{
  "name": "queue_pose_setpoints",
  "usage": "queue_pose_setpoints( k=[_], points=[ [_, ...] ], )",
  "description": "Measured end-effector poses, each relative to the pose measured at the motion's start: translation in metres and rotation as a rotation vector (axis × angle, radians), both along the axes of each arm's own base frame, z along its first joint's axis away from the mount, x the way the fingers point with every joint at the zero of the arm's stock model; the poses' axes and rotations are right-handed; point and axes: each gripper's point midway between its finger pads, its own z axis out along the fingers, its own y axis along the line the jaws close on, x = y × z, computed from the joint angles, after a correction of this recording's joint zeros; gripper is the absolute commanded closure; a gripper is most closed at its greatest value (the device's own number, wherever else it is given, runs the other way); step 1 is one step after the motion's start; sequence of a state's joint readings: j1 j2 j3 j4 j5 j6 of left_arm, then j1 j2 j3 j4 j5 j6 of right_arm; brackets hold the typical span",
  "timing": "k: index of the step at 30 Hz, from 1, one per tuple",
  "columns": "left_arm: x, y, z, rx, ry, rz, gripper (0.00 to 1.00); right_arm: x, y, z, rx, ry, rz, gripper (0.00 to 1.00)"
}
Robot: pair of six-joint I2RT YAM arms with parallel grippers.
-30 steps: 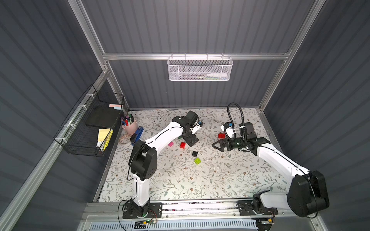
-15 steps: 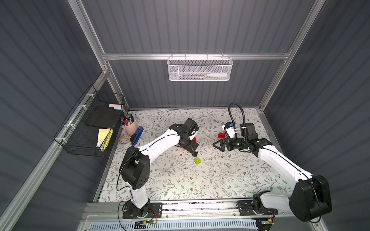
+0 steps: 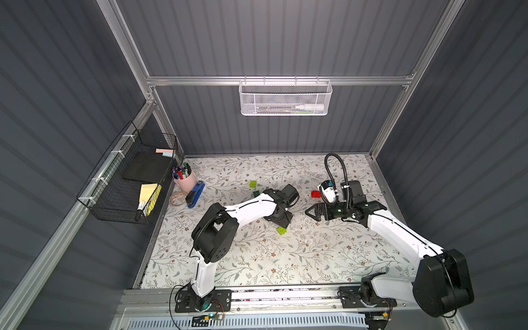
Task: Assemble the letter s with lego
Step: Pick up the lego brick from the center of the board, then assemble the lego brick with the lego brick.
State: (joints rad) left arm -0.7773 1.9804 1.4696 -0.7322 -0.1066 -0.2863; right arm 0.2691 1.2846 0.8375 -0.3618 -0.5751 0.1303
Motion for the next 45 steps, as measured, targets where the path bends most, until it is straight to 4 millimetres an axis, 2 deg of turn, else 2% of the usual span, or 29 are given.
queue_pose_setpoints(
  k=[14,24,28,33,41,45],
  points=[
    [0.007,0.003,-0.022,0.037,-0.004,0.052,0.60,0.002,-0.005,-0.001,-0.006,0.005,-0.018,0.01],
    [0.013,0.000,-0.020,0.037,-0.018,0.057,0.70,0.002,-0.008,-0.004,-0.008,0.012,-0.027,0.01],
    [0.016,-0.001,-0.018,0.039,-0.030,0.060,0.71,0.001,-0.010,-0.007,-0.010,0.018,-0.031,0.01],
    [0.023,-0.003,-0.009,0.031,-0.056,0.088,0.74,0.004,-0.013,-0.006,-0.008,0.019,-0.043,0.01],
    [0.056,-0.022,0.036,-0.045,-0.159,0.150,0.77,0.007,-0.013,-0.009,0.022,0.044,-0.058,0.01],
    [0.073,-0.028,0.040,-0.070,-0.176,0.184,0.78,0.008,-0.011,-0.012,0.033,0.064,-0.062,0.01]
  ],
)
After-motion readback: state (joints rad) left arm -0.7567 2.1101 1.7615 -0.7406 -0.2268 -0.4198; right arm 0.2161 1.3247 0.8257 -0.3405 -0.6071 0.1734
